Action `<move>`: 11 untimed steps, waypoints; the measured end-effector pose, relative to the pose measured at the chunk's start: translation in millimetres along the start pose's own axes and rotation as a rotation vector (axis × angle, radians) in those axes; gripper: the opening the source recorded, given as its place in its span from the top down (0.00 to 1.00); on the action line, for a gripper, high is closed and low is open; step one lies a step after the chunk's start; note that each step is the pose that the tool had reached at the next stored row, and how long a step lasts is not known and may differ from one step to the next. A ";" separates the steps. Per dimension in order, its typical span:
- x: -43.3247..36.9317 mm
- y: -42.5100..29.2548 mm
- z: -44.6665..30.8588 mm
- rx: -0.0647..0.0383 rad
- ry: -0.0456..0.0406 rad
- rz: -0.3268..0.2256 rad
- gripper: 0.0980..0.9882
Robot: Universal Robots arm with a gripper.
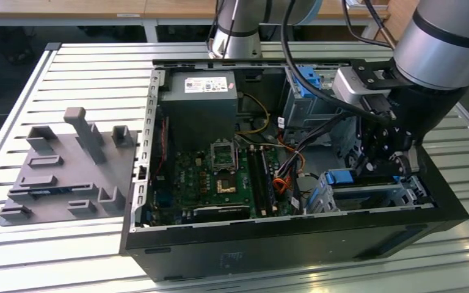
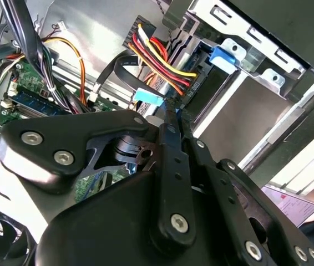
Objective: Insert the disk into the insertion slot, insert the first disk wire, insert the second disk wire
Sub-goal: 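Insert the second disk wire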
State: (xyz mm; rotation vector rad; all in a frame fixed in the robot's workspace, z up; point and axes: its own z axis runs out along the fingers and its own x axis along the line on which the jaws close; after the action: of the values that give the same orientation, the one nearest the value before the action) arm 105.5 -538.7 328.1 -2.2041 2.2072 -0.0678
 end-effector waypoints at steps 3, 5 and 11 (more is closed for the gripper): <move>0.0 0.0 0.8 0.000 0.0006 0.000 0.95; 0.0 0.0 1.1 0.000 0.0001 0.000 0.95; 0.0 -0.1 0.1 0.000 -0.0005 0.000 0.87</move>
State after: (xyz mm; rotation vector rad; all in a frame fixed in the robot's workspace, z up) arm 105.6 -538.7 328.0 -2.2039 2.2070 -0.0673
